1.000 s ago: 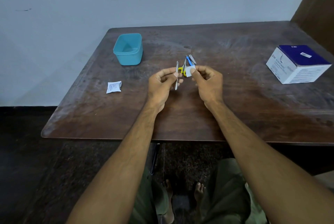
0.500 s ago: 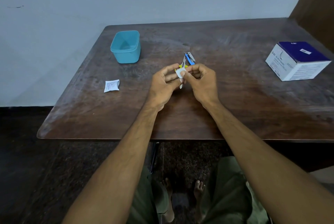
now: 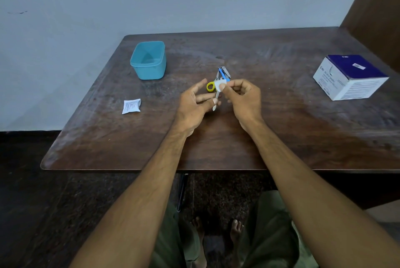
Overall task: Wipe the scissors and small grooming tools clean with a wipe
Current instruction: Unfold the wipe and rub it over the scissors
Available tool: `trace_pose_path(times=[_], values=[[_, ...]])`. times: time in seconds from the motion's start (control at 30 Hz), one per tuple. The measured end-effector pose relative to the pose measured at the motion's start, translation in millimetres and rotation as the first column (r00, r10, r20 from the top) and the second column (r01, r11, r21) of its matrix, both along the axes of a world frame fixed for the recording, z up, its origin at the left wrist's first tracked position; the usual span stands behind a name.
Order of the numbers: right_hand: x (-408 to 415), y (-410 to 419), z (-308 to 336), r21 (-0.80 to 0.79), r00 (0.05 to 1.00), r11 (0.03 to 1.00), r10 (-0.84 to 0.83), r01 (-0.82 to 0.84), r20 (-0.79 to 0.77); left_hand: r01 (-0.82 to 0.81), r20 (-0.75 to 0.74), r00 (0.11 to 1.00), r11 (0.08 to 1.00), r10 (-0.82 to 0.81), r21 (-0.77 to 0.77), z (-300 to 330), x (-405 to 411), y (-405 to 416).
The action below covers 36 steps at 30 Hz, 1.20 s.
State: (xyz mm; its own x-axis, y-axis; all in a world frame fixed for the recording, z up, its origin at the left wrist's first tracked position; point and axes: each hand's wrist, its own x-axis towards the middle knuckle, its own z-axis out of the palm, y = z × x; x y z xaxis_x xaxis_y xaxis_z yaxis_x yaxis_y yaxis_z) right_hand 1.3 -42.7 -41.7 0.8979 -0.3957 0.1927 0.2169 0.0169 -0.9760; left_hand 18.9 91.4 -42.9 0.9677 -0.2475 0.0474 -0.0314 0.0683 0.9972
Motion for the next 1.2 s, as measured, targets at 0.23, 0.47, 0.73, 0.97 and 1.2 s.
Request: trace_pose_path(times=[0.23, 0.47, 0.73, 0.97, 1.2], values=[[-5.4, -2.8, -2.4, -0.057, 0.99, 0.989, 0.138, -0.138, 0.01, -0.02, 0.009, 1.0, 0.999, 0.02, 0.038, 0.8, 0.0, -0.5], [5.8, 3.1, 2.2, 0.025, 0.998, 0.999, -0.021, 0.022, -0.052, -0.012, 0.019, 1.0, 0.998, 0.01, 0.066, 3.3, -1.7, -1.4], [1.6, -5.1, -5.0, -0.059, 0.994, 0.993, 0.102, -0.104, -0.035, -0.051, 0.042, 0.998, 0.996, 0.048, 0.067, 3.0, -2.7, -1.7], [10.0, -3.0, -1.3, 0.006, 0.997, 0.999, 0.048, -0.048, -0.054, -0.026, 0.052, 0.998, 0.998, 0.023, 0.051, 3.2, -3.9, -1.3], [6.6, -10.8, -3.5, -0.002, 0.975, 0.976, 0.218, -0.218, -0.045, -0.028, 0.054, 0.998, 0.998, 0.025, 0.049, 1.7, -3.3, -1.3]])
